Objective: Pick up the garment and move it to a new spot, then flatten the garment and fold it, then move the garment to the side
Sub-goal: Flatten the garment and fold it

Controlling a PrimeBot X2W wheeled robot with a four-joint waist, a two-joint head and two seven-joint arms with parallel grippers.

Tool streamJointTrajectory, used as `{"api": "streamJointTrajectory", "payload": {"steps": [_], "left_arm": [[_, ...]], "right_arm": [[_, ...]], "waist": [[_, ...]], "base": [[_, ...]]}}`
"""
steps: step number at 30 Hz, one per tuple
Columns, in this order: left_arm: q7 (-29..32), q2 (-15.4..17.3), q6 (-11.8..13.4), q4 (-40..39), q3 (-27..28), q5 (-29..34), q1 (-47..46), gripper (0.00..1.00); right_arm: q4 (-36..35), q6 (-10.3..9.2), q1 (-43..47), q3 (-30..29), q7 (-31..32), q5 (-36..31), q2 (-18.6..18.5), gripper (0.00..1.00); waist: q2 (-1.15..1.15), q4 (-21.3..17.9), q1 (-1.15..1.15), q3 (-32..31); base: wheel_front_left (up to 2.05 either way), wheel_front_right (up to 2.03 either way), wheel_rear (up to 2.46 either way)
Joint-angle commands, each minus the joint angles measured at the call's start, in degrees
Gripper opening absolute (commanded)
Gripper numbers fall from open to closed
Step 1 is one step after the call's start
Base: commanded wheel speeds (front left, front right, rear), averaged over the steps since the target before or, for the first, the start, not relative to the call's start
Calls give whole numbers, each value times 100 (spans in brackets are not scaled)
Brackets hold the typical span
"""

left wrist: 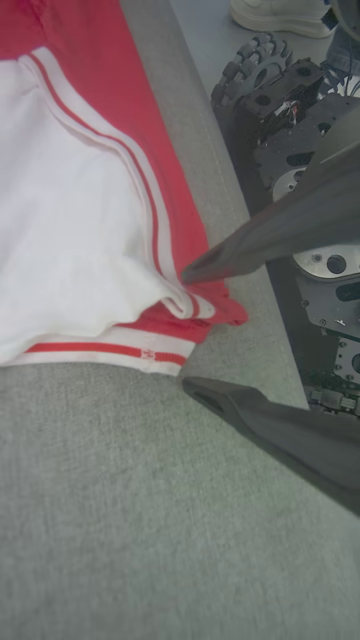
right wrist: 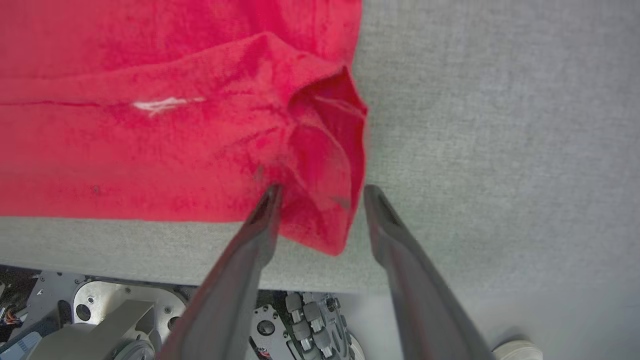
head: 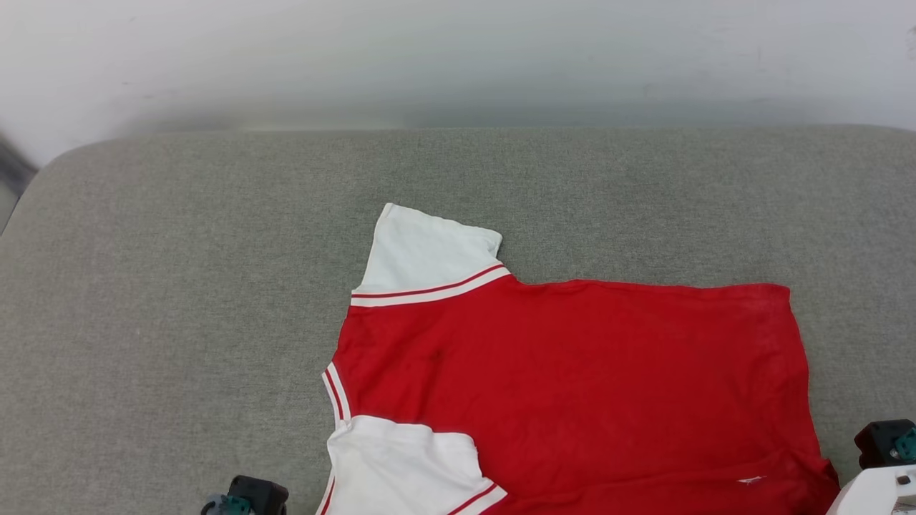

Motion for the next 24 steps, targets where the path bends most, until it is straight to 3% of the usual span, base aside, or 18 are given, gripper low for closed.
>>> {"api": "streamJointTrajectory", "payload": {"steps": [1, 7, 16, 24], "left_arm": [[-104, -30, -18, 5, 43, 46, -87, 100], [-1013, -137, -52, -26, 390, 295, -299, 100], [-2934, -541, 113, 175, 804, 1013, -558, 100], [-3365, -1131, 82, 28, 1440, 1562, -590, 100]], "right_arm": [[-10, -4, 0, -13, -49, 6, 0, 100], [-235, -4, -287, -106, -721, 126, 58, 100], [-432, -3, -815, -48, -2690, 199, 40, 100], [-517, -3, -976, 112, -4139, -9, 337, 100]], "waist": [[0, 3, 0, -37], [0, -17, 0, -211], [0, -84, 0, -330], [0, -123, 0, -264]], "base": [[0, 0, 0], [0, 0, 0], [0, 0, 0], [0, 0, 0]]}}
